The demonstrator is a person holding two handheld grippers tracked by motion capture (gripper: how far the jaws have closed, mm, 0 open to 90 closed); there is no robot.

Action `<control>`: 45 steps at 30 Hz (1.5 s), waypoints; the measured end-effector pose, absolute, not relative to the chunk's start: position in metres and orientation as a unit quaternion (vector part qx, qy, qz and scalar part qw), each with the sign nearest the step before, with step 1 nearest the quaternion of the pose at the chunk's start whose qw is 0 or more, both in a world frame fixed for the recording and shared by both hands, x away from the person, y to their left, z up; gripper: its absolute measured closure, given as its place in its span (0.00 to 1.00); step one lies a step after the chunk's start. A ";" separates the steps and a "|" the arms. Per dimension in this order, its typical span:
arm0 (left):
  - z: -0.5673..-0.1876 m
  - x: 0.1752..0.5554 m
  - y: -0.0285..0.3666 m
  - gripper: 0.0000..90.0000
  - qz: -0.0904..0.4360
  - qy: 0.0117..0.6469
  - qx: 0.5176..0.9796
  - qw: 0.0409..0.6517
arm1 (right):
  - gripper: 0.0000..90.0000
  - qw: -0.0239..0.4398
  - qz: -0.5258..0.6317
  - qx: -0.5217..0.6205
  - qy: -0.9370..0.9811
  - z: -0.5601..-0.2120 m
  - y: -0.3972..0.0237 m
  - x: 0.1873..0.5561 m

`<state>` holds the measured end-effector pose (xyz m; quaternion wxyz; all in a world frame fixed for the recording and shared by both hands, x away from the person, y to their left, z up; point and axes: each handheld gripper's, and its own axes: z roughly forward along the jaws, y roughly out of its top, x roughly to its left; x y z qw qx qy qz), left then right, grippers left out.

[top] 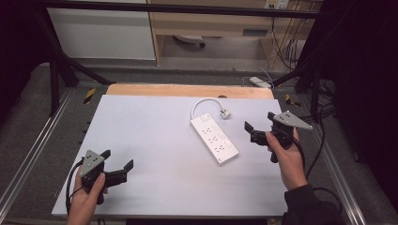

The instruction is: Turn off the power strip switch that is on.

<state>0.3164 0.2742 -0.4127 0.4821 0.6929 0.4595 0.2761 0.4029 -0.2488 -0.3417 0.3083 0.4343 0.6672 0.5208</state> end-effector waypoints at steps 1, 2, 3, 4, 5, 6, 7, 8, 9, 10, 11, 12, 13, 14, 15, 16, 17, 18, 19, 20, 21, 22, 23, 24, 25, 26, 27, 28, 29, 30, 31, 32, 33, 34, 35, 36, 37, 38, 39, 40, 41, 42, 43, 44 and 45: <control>-0.413 0.316 0.274 0.06 0.276 0.460 0.693 0.482 | 0.03 0.310 0.521 0.434 0.666 -0.342 -0.250 0.401; -0.413 0.316 0.274 0.06 0.276 0.460 0.693 0.482 | 0.03 0.310 0.521 0.434 0.666 -0.343 -0.252 0.399; -0.413 0.316 0.274 0.06 0.276 0.459 0.693 0.482 | 0.03 0.312 0.522 0.435 0.664 -0.343 -0.253 0.398; -0.413 0.316 0.274 0.06 0.276 0.459 0.693 0.482 | 0.03 0.315 0.524 0.435 0.661 -0.343 -0.255 0.396; -0.413 0.316 0.274 0.06 0.276 0.459 0.693 0.482 | 0.03 0.316 0.525 0.437 0.659 -0.344 -0.256 0.394; -0.413 0.316 0.274 0.06 0.276 0.460 0.693 0.482 | 0.03 0.317 0.526 0.438 0.657 -0.344 -0.258 0.392; -0.413 0.316 0.274 0.06 0.276 0.460 0.693 0.482 | 0.03 0.318 0.527 0.438 0.656 -0.345 -0.260 0.390; -0.413 0.316 0.274 0.06 0.276 0.459 0.693 0.482 | 0.03 0.320 0.527 0.439 0.654 -0.346 -0.261 0.388; -0.413 0.316 0.274 0.06 0.276 0.459 0.694 0.482 | 0.03 0.322 0.525 0.439 0.654 -0.347 -0.263 0.386; -0.413 0.316 0.274 0.06 0.276 0.458 0.694 0.482 | 0.03 0.323 0.526 0.440 0.652 -0.348 -0.264 0.385; -0.413 0.316 0.274 0.06 0.276 0.459 0.694 0.482 | 0.03 0.324 0.526 0.442 0.651 -0.350 -0.266 0.383; -0.413 0.316 0.274 0.06 0.276 0.458 0.694 0.482 | 0.03 0.326 0.524 0.442 0.651 -0.351 -0.267 0.382; -0.413 0.316 0.274 0.06 0.276 0.458 0.695 0.482 | 0.03 0.327 0.523 0.444 0.650 -0.353 -0.269 0.380; -0.413 0.316 0.274 0.06 0.276 0.458 0.694 0.482 | 0.02 0.328 0.522 0.444 0.650 -0.355 -0.270 0.379; -0.413 0.316 0.274 0.06 0.276 0.458 0.695 0.481 | 0.03 0.328 0.521 0.445 0.650 -0.357 -0.272 0.377; -0.413 0.316 0.274 0.06 0.276 0.457 0.695 0.481 | 0.03 0.329 0.520 0.446 0.650 -0.359 -0.273 0.376; -0.413 0.316 0.274 0.06 0.276 0.458 0.695 0.482 | 0.03 0.328 0.520 0.447 0.650 -0.361 -0.274 0.375; -0.413 0.316 0.274 0.06 0.276 0.458 0.694 0.482 | 0.03 0.328 0.518 0.448 0.651 -0.364 -0.276 0.374; -0.413 0.316 0.273 0.06 0.276 0.458 0.694 0.482 | 0.03 0.326 0.517 0.450 0.651 -0.366 -0.277 0.372; -0.413 0.316 0.273 0.06 0.276 0.458 0.694 0.482 | 0.03 0.326 0.516 0.450 0.652 -0.369 -0.278 0.371; -0.413 0.316 0.273 0.06 0.277 0.457 0.695 0.481 | 0.03 0.324 0.515 0.451 0.653 -0.372 -0.278 0.370; -0.413 0.315 0.273 0.06 0.276 0.457 0.694 0.483 | 0.03 0.324 0.513 0.451 0.654 -0.375 -0.279 0.369; -0.413 0.315 0.273 0.06 0.276 0.456 0.695 0.482 | 0.03 0.323 0.512 0.452 0.655 -0.378 -0.280 0.368; -0.413 0.315 0.273 0.06 0.276 0.456 0.695 0.482 | 0.03 0.321 0.512 0.453 0.655 -0.381 -0.280 0.367; -0.413 0.315 0.273 0.06 0.276 0.456 0.695 0.482 | 0.03 0.319 0.512 0.453 0.656 -0.383 -0.281 0.366; -0.413 0.315 0.273 0.06 0.276 0.456 0.695 0.482 | 0.03 0.319 0.511 0.453 0.657 -0.386 -0.281 0.365; -0.413 0.315 0.273 0.06 0.276 0.456 0.695 0.482 | 0.03 0.318 0.510 0.453 0.658 -0.388 -0.281 0.364; -0.413 0.315 0.273 0.06 0.277 0.456 0.695 0.482 | 0.03 0.318 0.510 0.452 0.659 -0.389 -0.281 0.363; -0.413 0.315 0.273 0.06 0.276 0.456 0.695 0.482 | 0.03 0.318 0.510 0.451 0.660 -0.391 -0.281 0.362; -0.413 0.315 0.273 0.06 0.277 0.456 0.695 0.482 | 0.03 0.318 0.509 0.449 0.662 -0.393 -0.281 0.361; -0.413 0.315 0.273 0.06 0.277 0.456 0.695 0.482 | 0.03 0.316 0.508 0.448 0.664 -0.395 -0.281 0.360; -0.413 0.315 0.273 0.06 0.277 0.456 0.695 0.483 | 0.03 0.318 0.507 0.446 0.665 -0.397 -0.281 0.359; -0.413 0.315 0.273 0.06 0.277 0.456 0.695 0.482 | 0.03 0.317 0.508 0.445 0.666 -0.399 -0.281 0.358; -0.413 0.315 0.273 0.06 0.277 0.456 0.695 0.482 | 0.03 0.315 0.509 0.446 0.666 -0.401 -0.281 0.357; -0.413 0.315 0.273 0.06 0.277 0.456 0.695 0.482 | 0.03 0.315 0.508 0.446 0.666 -0.403 -0.281 0.357; -0.413 0.315 0.273 0.06 0.277 0.456 0.694 0.483 | 0.03 0.314 0.508 0.445 0.667 -0.405 -0.281 0.356; -0.413 0.315 0.273 0.06 0.276 0.456 0.694 0.484 | 0.03 0.313 0.508 0.445 0.668 -0.407 -0.281 0.355; -0.413 0.315 0.272 0.06 0.276 0.456 0.694 0.484 | 0.03 0.312 0.508 0.445 0.668 -0.409 -0.281 0.355; -0.413 0.315 0.272 0.06 0.276 0.456 0.694 0.484 | 0.03 0.310 0.508 0.445 0.670 -0.411 -0.281 0.354; -0.413 0.315 0.273 0.06 0.276 0.455 0.694 0.484 | 0.03 0.309 0.507 0.444 0.671 -0.413 -0.281 0.353; -0.413 0.315 0.273 0.06 0.277 0.454 0.695 0.484 | 0.03 0.307 0.507 0.444 0.672 -0.415 -0.281 0.353; -0.413 0.315 0.273 0.06 0.277 0.454 0.695 0.484 | 0.03 0.305 0.507 0.444 0.673 -0.417 -0.281 0.352; -0.413 0.315 0.273 0.06 0.277 0.454 0.695 0.484 | 0.03 0.302 0.507 0.444 0.674 -0.419 -0.281 0.352; -0.412 0.315 0.273 0.06 0.277 0.454 0.695 0.484 | 0.03 0.301 0.506 0.445 0.675 -0.421 -0.281 0.351; -0.412 0.315 0.273 0.06 0.277 0.454 0.695 0.484 | 0.03 0.299 0.506 0.445 0.676 -0.423 -0.281 0.351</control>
